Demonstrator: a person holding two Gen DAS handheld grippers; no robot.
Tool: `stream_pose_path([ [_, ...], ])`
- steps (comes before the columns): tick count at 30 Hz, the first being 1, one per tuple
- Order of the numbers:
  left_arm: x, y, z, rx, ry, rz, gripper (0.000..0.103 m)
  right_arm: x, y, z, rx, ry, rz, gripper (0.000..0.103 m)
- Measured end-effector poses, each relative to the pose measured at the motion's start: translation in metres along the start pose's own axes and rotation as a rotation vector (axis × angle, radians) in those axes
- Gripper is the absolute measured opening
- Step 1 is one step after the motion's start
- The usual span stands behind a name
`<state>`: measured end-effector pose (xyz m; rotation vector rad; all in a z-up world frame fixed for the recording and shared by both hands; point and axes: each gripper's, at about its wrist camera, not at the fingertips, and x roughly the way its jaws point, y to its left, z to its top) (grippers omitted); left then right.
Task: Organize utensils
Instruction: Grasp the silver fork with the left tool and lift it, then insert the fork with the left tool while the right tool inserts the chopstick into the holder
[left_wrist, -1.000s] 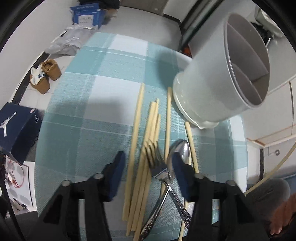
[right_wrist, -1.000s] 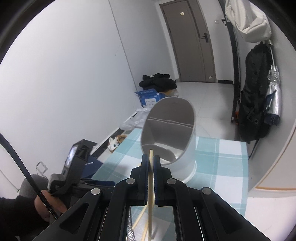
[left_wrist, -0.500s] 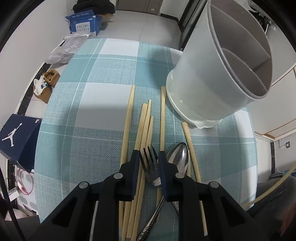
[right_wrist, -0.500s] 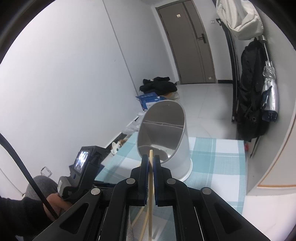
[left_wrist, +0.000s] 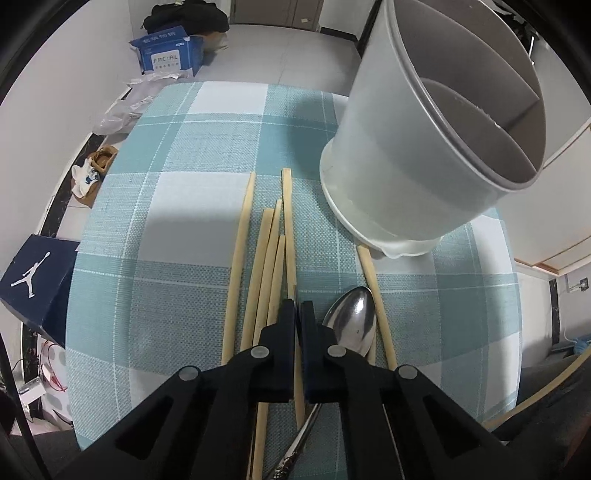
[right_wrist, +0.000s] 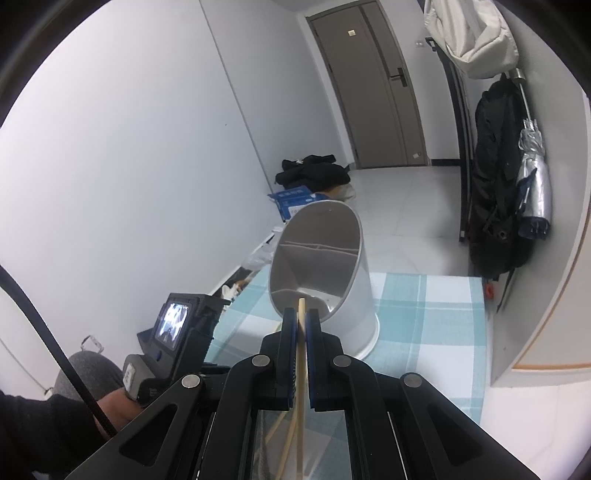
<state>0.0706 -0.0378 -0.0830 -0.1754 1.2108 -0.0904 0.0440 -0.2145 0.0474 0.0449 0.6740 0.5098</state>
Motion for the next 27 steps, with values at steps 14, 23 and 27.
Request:
stream_pose_path([
  [14, -0.080, -0.001, -0.004, -0.029, -0.322, -0.053, 0.000, -0.002, 0.001, 0.002, 0.006, -0.040, -0.035, 0.004],
  [23, -0.119, -0.012, -0.007, 0.087, -0.449, -0.080, 0.000, -0.005, 0.007, 0.008, 0.016, -0.076, -0.058, 0.004],
  [27, -0.131, -0.007, -0.003, 0.088, -0.456, -0.101, 0.000, -0.006, 0.009, 0.013, 0.013, -0.082, -0.075, 0.004],
])
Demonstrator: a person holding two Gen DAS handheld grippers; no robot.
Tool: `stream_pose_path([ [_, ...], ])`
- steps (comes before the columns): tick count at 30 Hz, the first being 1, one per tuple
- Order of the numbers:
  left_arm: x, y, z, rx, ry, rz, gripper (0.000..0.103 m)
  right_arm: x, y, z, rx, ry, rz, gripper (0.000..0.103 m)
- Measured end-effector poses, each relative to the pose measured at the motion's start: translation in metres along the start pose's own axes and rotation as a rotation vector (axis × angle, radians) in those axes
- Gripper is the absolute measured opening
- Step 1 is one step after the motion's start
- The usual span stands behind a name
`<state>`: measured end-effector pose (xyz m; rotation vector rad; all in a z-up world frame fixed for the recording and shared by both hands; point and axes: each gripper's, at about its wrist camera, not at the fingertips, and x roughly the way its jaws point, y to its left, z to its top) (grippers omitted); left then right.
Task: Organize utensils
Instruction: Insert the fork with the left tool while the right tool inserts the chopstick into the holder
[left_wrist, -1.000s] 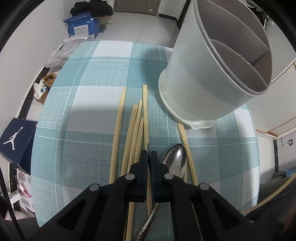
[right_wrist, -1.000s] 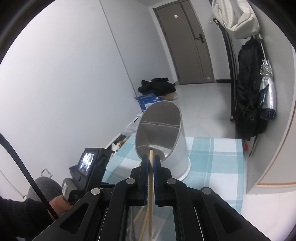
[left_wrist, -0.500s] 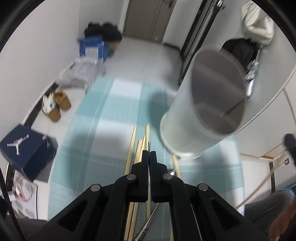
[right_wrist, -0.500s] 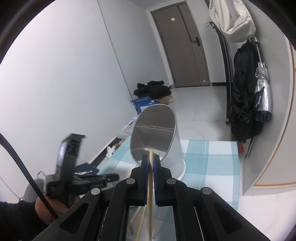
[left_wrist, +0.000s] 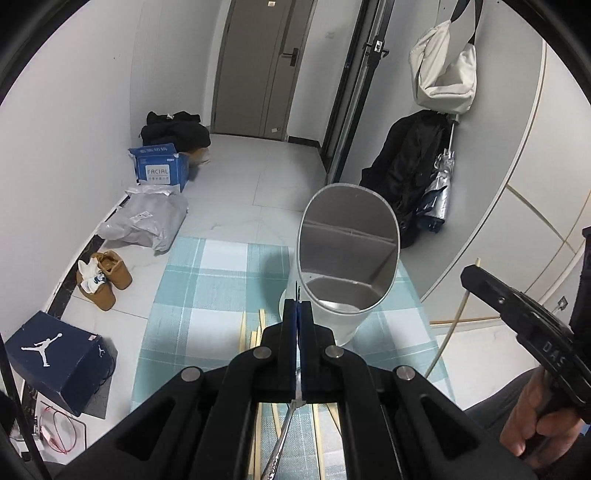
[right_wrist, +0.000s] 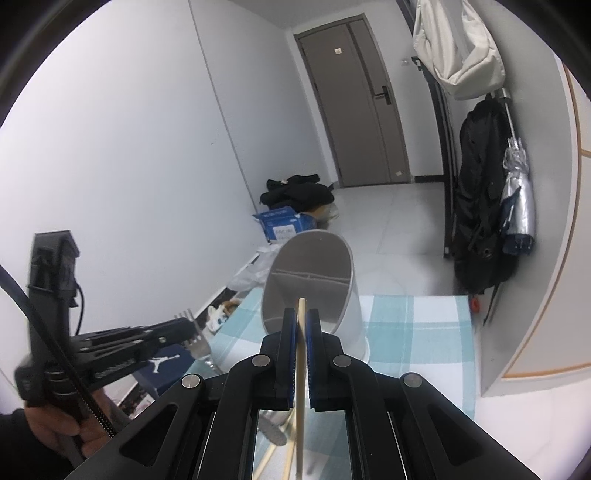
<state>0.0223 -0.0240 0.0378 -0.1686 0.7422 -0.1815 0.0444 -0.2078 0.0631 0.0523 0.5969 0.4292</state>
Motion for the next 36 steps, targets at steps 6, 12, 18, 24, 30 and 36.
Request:
stream_pose_path([
  [6, -0.032, -0.007, 0.032, 0.021, -0.079, -0.027, 0.000, -0.014, 0.002, 0.028, 0.021, -0.046, 0.012, 0.004],
  [12, -0.050, -0.022, 0.077, 0.077, -0.168, -0.032, 0.000, -0.027, 0.008, 0.081, -0.021, -0.132, 0.021, 0.004],
  [18, -0.040, -0.033, 0.115, 0.140, -0.205, -0.010, 0.000, -0.020, 0.004, 0.129, -0.038, -0.196, 0.019, 0.004],
  [24, -0.014, -0.042, 0.133, 0.230, -0.197, 0.021, 0.000, 0.001, -0.006, 0.154, -0.046, -0.255, -0.001, 0.004],
  [30, 0.016, -0.045, 0.139, 0.306, -0.166, 0.046, 0.000, 0.028, -0.019, 0.155, -0.036, -0.293, -0.006, 0.004],
  [36, 0.037, -0.048, 0.137, 0.384, -0.124, 0.030, 0.000, 0.052, -0.029, 0.148, -0.064, -0.284, 0.008, 0.004],
])
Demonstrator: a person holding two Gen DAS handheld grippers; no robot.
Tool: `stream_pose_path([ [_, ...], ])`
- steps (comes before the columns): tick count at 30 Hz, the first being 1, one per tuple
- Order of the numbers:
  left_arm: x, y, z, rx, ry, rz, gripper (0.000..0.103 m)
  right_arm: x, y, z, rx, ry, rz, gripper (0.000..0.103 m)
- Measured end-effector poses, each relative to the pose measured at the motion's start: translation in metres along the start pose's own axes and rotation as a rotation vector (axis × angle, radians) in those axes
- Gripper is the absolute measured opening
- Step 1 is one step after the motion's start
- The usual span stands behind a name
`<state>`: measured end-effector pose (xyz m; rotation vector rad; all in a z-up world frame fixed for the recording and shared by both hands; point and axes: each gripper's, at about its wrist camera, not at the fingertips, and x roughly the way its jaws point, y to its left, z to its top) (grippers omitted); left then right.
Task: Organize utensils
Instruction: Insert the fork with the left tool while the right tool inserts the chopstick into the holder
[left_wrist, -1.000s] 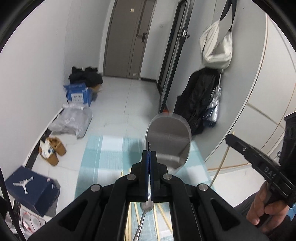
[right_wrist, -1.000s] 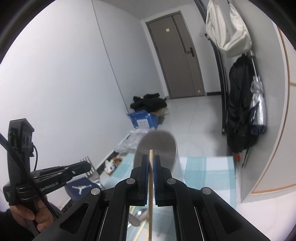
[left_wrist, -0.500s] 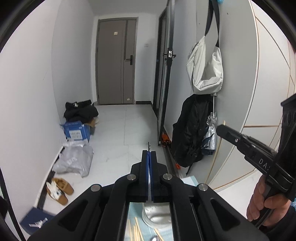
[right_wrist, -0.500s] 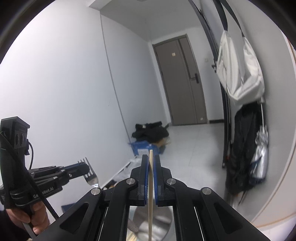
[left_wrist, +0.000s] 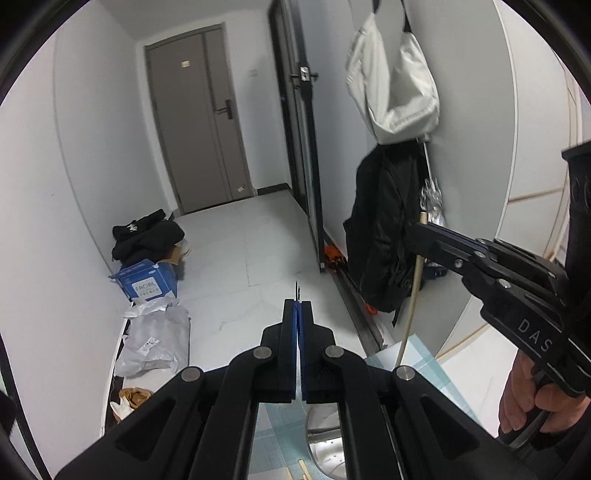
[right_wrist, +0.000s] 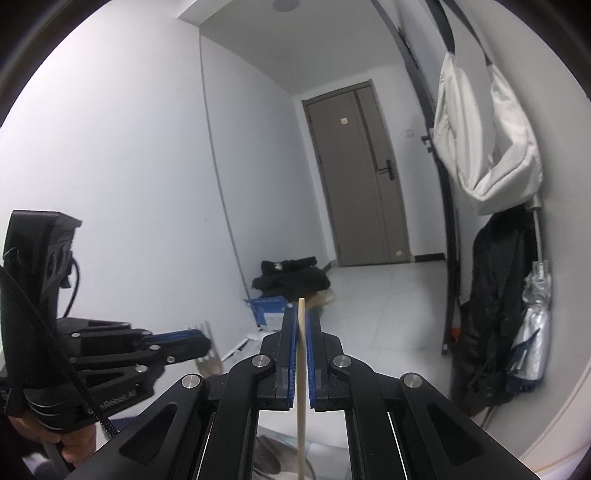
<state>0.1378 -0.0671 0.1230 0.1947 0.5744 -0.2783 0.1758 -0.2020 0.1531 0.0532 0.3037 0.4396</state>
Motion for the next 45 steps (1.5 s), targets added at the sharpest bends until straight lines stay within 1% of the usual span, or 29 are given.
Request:
stream_pose_path([
  [3, 0.008, -0.002, -0.001, 0.018, 0.021, -0.023, 0.000, 0.008, -0.002, -0.008, -0.006, 0.016, 0.022, 0.004],
  [6, 0.016, -0.005, -0.006, 0.041, 0.045, -0.037, 0.000, 0.016, -0.007, -0.016, -0.009, 0.049, 0.025, 0.004],
  [9, 0.025, -0.008, -0.010, 0.047, 0.082, -0.047, 0.000, 0.020, -0.013, -0.024, 0.012, 0.072, 0.036, 0.004],
  [14, 0.032, -0.011, -0.015, 0.045, 0.112, -0.070, 0.000, 0.025, -0.015, -0.034, 0.016, 0.108, 0.060, 0.004],
  [20, 0.035, -0.005, -0.020, -0.021, 0.152, -0.122, 0.000, 0.026, -0.010, -0.047, 0.001, 0.148, 0.071, 0.004],
  [21, 0.038, -0.002, -0.021, -0.038, 0.173, -0.137, 0.000, 0.027, -0.009, -0.051, -0.002, 0.165, 0.071, 0.004],
  [22, 0.040, 0.000, -0.022, -0.060, 0.203, -0.162, 0.001, 0.029, -0.009, -0.054, -0.004, 0.178, 0.069, 0.008],
  [23, 0.040, 0.003, -0.023, -0.085, 0.215, -0.176, 0.001, 0.030, -0.010, -0.056, -0.001, 0.192, 0.070, 0.008],
  [25, 0.035, 0.011, -0.026, -0.141, 0.204, -0.163, 0.002, 0.033, -0.012, -0.060, 0.015, 0.226, 0.078, 0.008],
  [26, 0.033, 0.012, -0.028, -0.161, 0.199, -0.158, 0.003, 0.033, -0.014, -0.063, 0.023, 0.235, 0.063, 0.009],
  [27, 0.029, 0.017, -0.030, -0.196, 0.191, -0.147, 0.008, 0.032, -0.016, -0.064, 0.029, 0.240, 0.057, 0.011],
  [28, 0.027, 0.019, -0.030, -0.217, 0.188, -0.132, 0.018, 0.029, -0.018, -0.066, 0.043, 0.244, 0.045, 0.015],
  [29, 0.024, 0.022, -0.032, -0.240, 0.183, -0.111, 0.024, 0.025, -0.020, -0.068, 0.059, 0.242, 0.035, 0.017],
  [31, 0.015, 0.031, -0.037, -0.307, 0.149, -0.086, 0.047, 0.015, -0.026, -0.069, 0.095, 0.231, 0.025, 0.021],
  [32, 0.008, 0.034, -0.039, -0.331, 0.132, -0.066, 0.052, 0.012, -0.026, -0.068, 0.100, 0.228, 0.015, 0.023],
  [33, 0.002, 0.036, -0.041, -0.344, 0.117, -0.047, 0.058, 0.007, -0.026, -0.068, 0.103, 0.224, 0.004, 0.027],
  [34, -0.002, 0.037, -0.042, -0.354, 0.105, -0.031, 0.062, 0.002, -0.026, -0.067, 0.105, 0.220, -0.001, 0.032],
  [35, -0.009, 0.038, -0.043, -0.366, 0.090, 0.002, 0.064, -0.004, -0.025, -0.068, 0.108, 0.218, -0.009, 0.036],
  [36, -0.013, 0.039, -0.045, -0.374, 0.078, 0.021, 0.071, -0.009, -0.024, -0.068, 0.111, 0.215, -0.015, 0.042],
  [37, -0.018, 0.041, -0.046, -0.388, 0.063, 0.038, 0.079, -0.015, -0.022, -0.069, 0.116, 0.211, -0.021, 0.045],
  [39, -0.029, 0.043, -0.051, -0.417, 0.040, 0.077, 0.083, -0.024, -0.017, -0.069, 0.116, 0.211, -0.029, 0.046],
  [41, -0.036, 0.042, -0.053, -0.421, 0.021, 0.093, 0.083, -0.032, -0.011, -0.069, 0.111, 0.208, -0.032, 0.046],
  [44, -0.047, 0.039, -0.058, -0.427, -0.003, 0.114, 0.088, -0.045, 0.001, -0.066, 0.094, 0.194, -0.036, 0.051],
  [45, -0.052, 0.038, -0.060, -0.436, -0.015, 0.126, 0.092, -0.048, 0.005, -0.068, 0.088, 0.192, -0.036, 0.054],
])
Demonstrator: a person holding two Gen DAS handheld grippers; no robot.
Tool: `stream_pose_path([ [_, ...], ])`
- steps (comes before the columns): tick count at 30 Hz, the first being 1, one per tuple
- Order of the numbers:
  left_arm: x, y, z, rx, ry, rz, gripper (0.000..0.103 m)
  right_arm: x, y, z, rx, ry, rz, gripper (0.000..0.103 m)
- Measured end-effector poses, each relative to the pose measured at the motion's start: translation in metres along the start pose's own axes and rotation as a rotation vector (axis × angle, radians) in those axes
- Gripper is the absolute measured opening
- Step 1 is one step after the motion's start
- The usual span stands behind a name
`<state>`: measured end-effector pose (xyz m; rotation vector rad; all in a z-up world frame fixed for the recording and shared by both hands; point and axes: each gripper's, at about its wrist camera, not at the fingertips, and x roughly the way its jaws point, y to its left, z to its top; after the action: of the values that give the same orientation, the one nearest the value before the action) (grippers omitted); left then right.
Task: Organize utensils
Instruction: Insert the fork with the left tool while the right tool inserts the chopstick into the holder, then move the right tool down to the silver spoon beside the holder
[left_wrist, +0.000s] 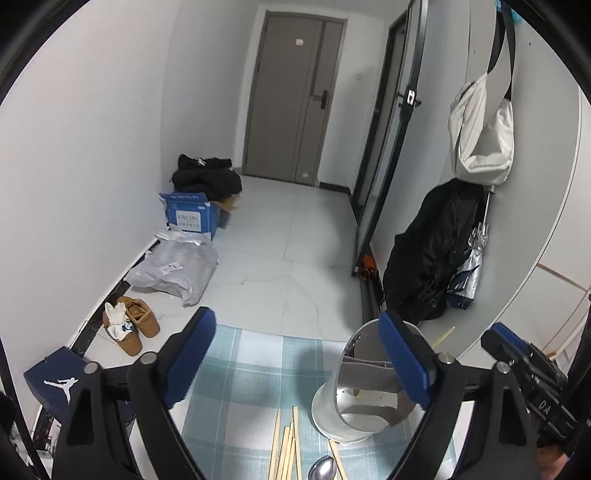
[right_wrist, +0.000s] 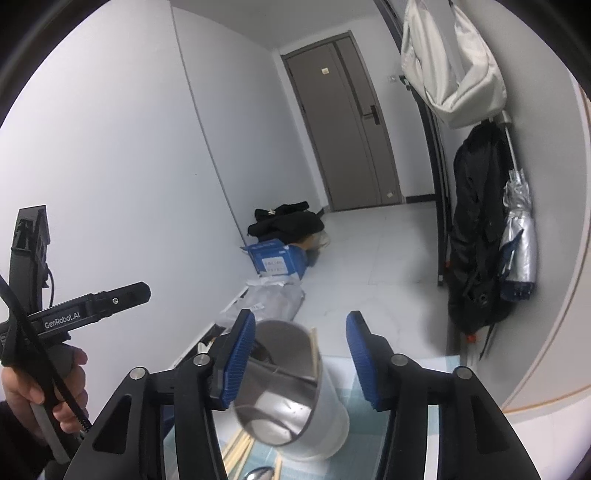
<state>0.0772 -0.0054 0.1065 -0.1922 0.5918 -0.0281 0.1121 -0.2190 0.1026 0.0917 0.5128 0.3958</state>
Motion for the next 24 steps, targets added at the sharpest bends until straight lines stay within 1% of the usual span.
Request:
stream_pose_path([
  [1, -0.003, 0.002, -0.002, -0.010, -0.008, 0.007, 0.095, -0.003, 0.005, -0.002, -0.007, 0.001, -0.001, 0.056],
  [4, -0.011, 0.006, -0.009, -0.033, -0.040, 0.018, 0.098, -0.011, 0.015, -0.008, -0.028, 0.010, -0.004, 0.059],
  [8, -0.018, 0.011, -0.024, -0.049, -0.049, 0.032, 0.100, -0.019, 0.026, -0.021, -0.043, 0.028, -0.002, 0.062],
  [10, -0.020, 0.015, -0.032, -0.067, -0.049, 0.042, 0.102, -0.023, 0.029, -0.029, -0.037, 0.035, -0.003, 0.066],
  [15, -0.016, 0.027, -0.054, -0.114, -0.008, 0.061, 0.102, -0.028, 0.034, -0.051, -0.023, 0.070, -0.009, 0.070],
  [19, -0.012, 0.035, -0.072, -0.130, 0.019, 0.057, 0.102, -0.024, 0.037, -0.071, -0.033, 0.119, -0.024, 0.072],
  [24, -0.001, 0.044, -0.091, -0.154, 0.082, 0.050, 0.102, -0.015, 0.037, -0.093, -0.021, 0.186, -0.039, 0.073],
])
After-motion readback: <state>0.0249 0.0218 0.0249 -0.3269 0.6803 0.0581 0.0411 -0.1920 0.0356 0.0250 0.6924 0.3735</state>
